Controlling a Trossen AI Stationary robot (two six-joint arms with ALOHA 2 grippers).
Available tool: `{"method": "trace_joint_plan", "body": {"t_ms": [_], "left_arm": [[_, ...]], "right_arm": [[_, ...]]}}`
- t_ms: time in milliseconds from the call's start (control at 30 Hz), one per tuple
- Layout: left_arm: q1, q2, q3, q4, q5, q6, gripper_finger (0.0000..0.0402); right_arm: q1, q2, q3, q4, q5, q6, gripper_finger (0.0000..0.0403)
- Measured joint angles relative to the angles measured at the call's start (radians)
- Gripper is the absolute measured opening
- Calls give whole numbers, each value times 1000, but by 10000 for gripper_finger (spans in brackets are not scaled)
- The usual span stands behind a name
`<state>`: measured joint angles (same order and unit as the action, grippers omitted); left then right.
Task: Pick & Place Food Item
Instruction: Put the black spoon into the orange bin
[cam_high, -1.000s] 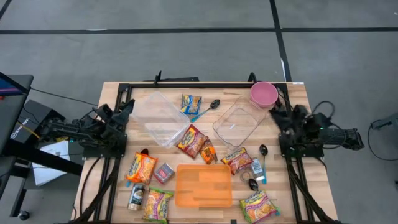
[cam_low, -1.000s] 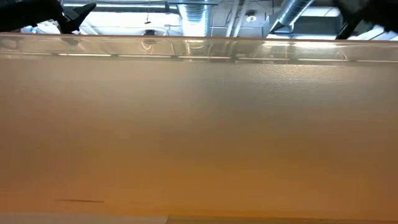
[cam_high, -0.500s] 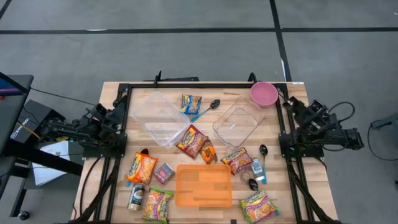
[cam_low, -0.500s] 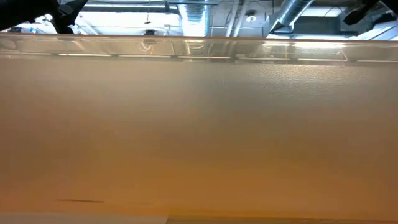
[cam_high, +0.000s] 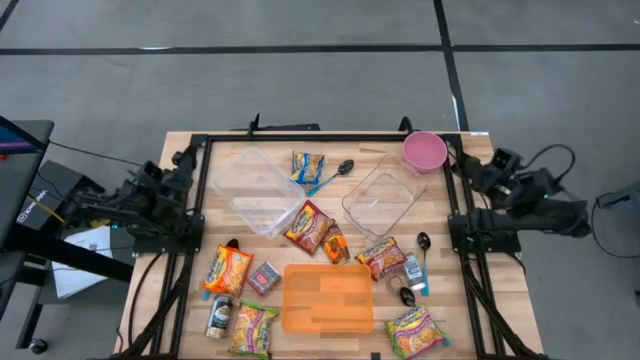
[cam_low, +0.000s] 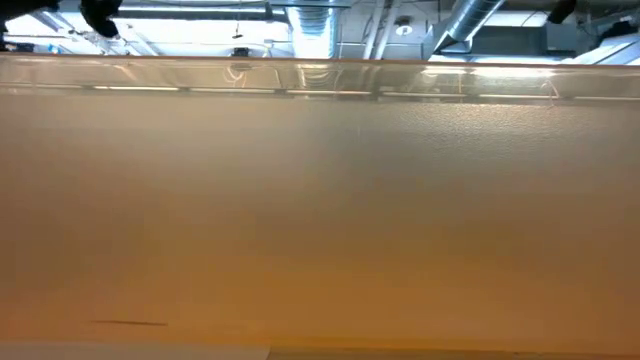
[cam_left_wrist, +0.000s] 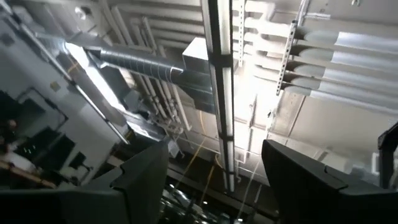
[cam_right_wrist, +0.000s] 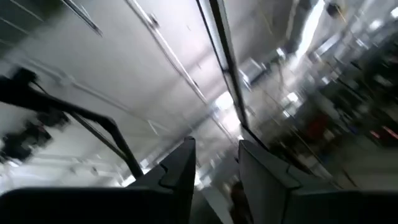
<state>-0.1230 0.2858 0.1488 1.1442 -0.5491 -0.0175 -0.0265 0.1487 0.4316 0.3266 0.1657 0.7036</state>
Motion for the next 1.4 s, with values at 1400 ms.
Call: {"method": "trace_joint_plan", "body": {"t_ms": [1400], "left_arm": [[12,234,168,8,-80,152,254]], "right_arm": [[708,1000,705,-1756,71,1470,126]]}}
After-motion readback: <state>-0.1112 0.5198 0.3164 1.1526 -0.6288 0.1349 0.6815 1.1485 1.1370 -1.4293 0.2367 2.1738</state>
